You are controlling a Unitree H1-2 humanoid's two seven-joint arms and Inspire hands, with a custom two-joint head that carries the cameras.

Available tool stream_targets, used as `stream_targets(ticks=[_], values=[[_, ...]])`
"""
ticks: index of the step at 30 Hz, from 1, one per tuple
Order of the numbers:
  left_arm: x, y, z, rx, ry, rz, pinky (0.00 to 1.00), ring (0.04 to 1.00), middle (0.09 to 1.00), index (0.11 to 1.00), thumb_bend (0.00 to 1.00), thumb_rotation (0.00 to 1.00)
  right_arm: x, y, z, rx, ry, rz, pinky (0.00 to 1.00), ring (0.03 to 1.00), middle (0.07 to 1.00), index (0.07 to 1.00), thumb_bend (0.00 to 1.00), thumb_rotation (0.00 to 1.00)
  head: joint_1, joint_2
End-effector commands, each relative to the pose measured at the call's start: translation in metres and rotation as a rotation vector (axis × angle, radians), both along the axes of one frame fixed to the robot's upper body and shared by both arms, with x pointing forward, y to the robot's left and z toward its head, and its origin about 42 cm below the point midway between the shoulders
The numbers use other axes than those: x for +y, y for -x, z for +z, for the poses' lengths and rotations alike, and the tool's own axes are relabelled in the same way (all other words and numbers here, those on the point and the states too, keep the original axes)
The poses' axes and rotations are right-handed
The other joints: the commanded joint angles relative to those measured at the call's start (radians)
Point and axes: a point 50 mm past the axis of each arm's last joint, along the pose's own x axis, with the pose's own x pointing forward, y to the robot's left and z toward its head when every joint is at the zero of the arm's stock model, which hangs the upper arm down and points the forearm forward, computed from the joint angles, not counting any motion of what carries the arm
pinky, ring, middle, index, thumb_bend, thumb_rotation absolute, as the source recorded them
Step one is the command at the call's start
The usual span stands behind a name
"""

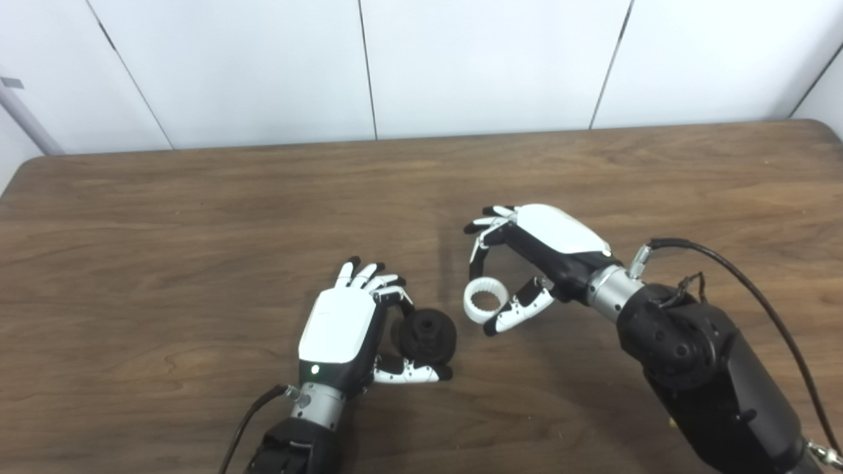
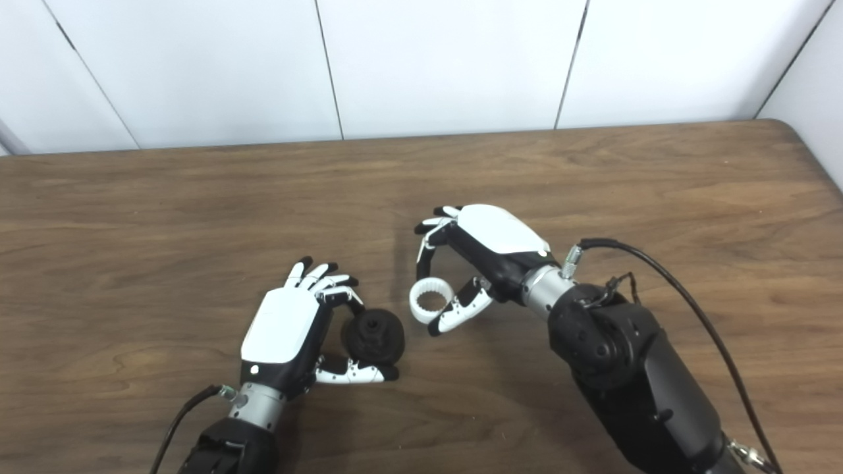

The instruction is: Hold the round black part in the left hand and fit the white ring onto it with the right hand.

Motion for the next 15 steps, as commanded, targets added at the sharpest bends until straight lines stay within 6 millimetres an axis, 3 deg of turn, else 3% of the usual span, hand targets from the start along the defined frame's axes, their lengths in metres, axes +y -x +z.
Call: stream_targets(ticks=[1, 15], values=[[-0.008, 0.004, -0.007, 0.055, -0.023, -0.035, 1.0, 0.903, 0.787, 0.484, 0.53, 0.06, 0.008, -0.001, 0.023, -0.105, -0.01, 0.049, 1.0, 0.98, 0.875, 0.484, 0.52, 0.14, 0.004, 0.001], [-0.014, 0.001, -0.007, 0.051, -0.022, -0.035, 1.0, 0.913, 0.791, 0.484, 0.53, 0.06, 0.022, -0.006, 0.029, -0.114, -0.045, 0.085, 1.0, 0.98, 0.868, 0.483, 0.52, 0.14, 0.016, 0.003]])
